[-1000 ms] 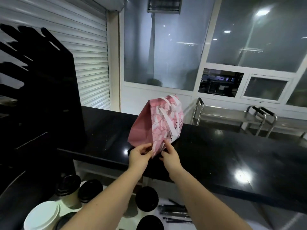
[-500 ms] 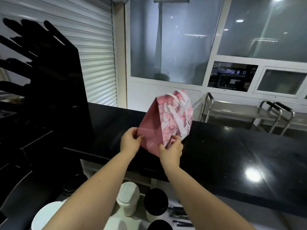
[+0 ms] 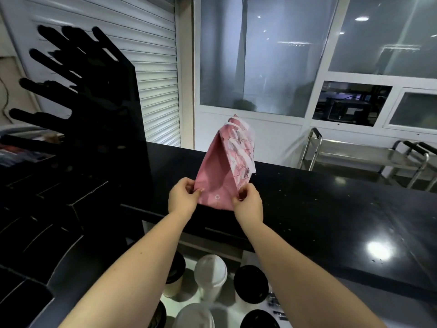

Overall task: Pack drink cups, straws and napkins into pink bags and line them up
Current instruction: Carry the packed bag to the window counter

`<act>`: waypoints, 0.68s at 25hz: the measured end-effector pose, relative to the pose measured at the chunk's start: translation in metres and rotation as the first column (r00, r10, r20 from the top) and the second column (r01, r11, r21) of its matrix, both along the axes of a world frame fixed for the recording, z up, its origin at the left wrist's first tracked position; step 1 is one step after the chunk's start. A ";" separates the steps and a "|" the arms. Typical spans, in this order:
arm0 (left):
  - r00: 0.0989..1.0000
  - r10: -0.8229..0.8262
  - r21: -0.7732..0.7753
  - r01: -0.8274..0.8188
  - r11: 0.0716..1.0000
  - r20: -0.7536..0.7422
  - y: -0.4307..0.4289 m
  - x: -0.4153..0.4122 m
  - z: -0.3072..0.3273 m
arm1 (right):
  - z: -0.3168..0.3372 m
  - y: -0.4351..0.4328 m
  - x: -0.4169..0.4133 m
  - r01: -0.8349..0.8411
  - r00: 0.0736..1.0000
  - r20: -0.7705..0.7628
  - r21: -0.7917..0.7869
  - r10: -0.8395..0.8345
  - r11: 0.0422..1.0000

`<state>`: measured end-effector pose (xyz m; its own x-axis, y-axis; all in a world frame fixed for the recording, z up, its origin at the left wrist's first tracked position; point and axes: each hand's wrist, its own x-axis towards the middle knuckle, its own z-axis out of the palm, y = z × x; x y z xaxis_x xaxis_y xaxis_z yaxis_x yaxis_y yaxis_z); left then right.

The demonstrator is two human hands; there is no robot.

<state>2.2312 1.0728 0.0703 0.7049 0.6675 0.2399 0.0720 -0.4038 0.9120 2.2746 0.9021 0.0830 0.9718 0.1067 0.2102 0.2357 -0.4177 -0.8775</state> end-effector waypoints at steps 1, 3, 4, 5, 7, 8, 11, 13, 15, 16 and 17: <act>1.000 -0.022 0.006 0.022 1.000 0.017 -0.002 -0.003 0.004 | 0.001 -0.004 0.001 -0.002 1.000 0.008 -0.012 0.002 1.000; 0.997 -0.028 0.107 0.021 0.994 0.069 -0.005 -0.010 0.018 | 0.008 -0.015 0.001 -0.017 0.999 0.049 -0.033 0.019 0.999; 0.995 -0.020 0.209 -0.001 0.978 0.095 -0.008 -0.013 0.027 | 0.014 -0.021 0.001 -0.012 0.996 0.083 -0.037 0.015 0.999; 0.993 -0.022 0.335 -0.018 0.942 0.114 -0.014 -0.017 0.038 | 0.022 -0.030 0.000 0.006 0.992 0.122 -0.039 -0.001 0.999; 0.991 -0.072 0.592 -0.010 0.806 0.114 -0.033 -0.023 0.062 | 0.041 -0.051 0.000 0.052 0.978 0.206 -0.067 -0.037 0.996; 0.989 -0.116 0.694 0.018 0.720 0.094 -0.049 -0.025 0.073 | 0.051 -0.067 -0.002 0.081 0.967 0.251 -0.113 -0.050 0.990; 0.959 -0.282 0.851 0.114 0.512 0.041 -0.118 -0.025 0.100 | 0.085 -0.134 -0.016 0.185 0.912 0.408 -0.341 -0.032 0.922; 0.917 -0.398 0.880 0.170 0.443 0.024 -0.185 -0.024 0.117 | 0.109 -0.201 -0.036 0.296 0.862 0.507 -0.483 -0.013 0.824; 0.877 -0.481 0.899 0.212 0.382 -0.003 -0.259 -0.028 0.135 | 0.131 -0.276 -0.065 0.411 0.826 0.563 -0.558 -0.034 0.721; 0.852 -0.523 0.906 0.221 0.362 0.001 -0.300 -0.033 0.144 | 0.141 -0.316 -0.084 0.463 0.812 0.580 -0.576 -0.062 0.674; 0.826 -0.564 0.908 0.230 0.349 0.007 -0.337 -0.037 0.151 | 0.151 -0.353 -0.103 0.507 0.799 0.595 -0.585 -0.089 0.633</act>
